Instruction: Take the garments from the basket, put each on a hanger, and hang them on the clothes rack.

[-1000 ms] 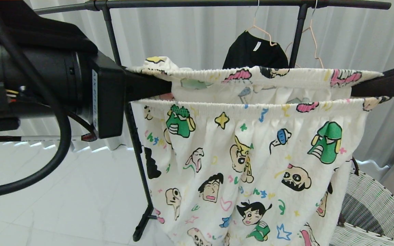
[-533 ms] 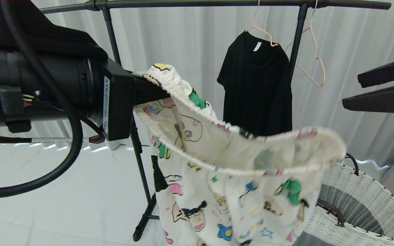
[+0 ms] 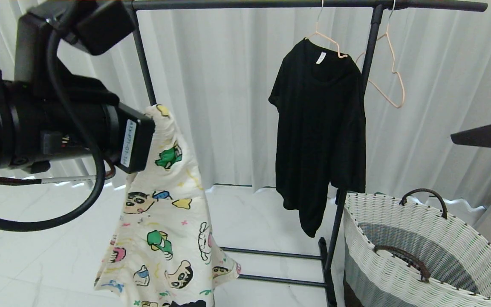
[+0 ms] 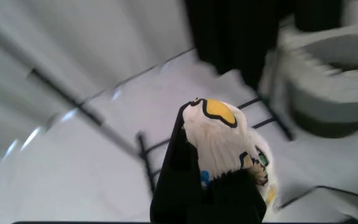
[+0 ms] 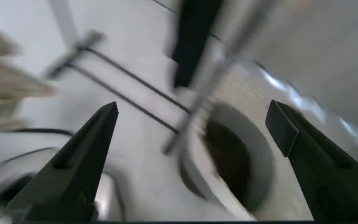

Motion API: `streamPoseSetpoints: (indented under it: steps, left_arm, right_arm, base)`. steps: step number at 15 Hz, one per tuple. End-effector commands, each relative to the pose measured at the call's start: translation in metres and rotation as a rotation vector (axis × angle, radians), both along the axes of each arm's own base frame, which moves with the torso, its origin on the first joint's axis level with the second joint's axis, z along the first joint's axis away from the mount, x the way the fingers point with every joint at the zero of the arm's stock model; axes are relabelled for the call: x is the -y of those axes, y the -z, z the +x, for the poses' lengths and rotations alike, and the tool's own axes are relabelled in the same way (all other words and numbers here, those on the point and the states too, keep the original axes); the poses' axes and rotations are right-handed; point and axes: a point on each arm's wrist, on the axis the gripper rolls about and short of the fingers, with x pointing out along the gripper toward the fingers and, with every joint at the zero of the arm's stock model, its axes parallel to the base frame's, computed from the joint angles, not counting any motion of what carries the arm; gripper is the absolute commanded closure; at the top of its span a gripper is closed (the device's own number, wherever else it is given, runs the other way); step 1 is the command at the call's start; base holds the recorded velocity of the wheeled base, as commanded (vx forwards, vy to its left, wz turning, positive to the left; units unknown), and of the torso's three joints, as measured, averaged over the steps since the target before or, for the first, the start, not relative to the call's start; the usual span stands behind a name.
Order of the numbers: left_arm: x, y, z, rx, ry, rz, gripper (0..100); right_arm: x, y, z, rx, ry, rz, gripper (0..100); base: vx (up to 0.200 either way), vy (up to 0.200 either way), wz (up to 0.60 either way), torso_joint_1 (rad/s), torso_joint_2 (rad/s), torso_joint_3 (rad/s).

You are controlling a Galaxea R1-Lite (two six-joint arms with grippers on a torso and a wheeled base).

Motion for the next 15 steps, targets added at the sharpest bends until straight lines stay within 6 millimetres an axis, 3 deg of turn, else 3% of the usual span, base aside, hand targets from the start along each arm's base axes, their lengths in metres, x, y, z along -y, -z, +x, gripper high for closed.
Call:
streamPoseSetpoints:
  steps: [1,6,10,15]
  left_arm:
    - [-0.044,0.023,0.004,-0.045,-0.255,0.058,100]
    - [-0.077,0.034,0.006,-0.073,-0.441,0.070,100]
    - [-0.079,0.038,0.004,-0.082,-0.453,0.074,100]
    - [-0.079,0.036,0.002,-0.073,-0.447,0.073,100]
  right_arm:
    - [0.028,0.021,-0.006,-0.036,0.174,-0.047,0]
    - [0.037,0.047,-0.012,-0.073,0.256,-0.059,0]
    - [0.032,0.047,-0.001,0.004,0.299,0.080,0]
    - [0.027,0.047,0.007,0.022,0.297,0.094,0]
  base:
    - [0.000,0.000,0.00,0.000,0.00,0.000]
    - [0.000,0.000,0.00,0.000,0.00,0.000]
    - [0.000,0.000,0.00,0.004,-0.01,-0.007]
    - [0.000,0.000,0.00,0.089,-0.30,-0.260]
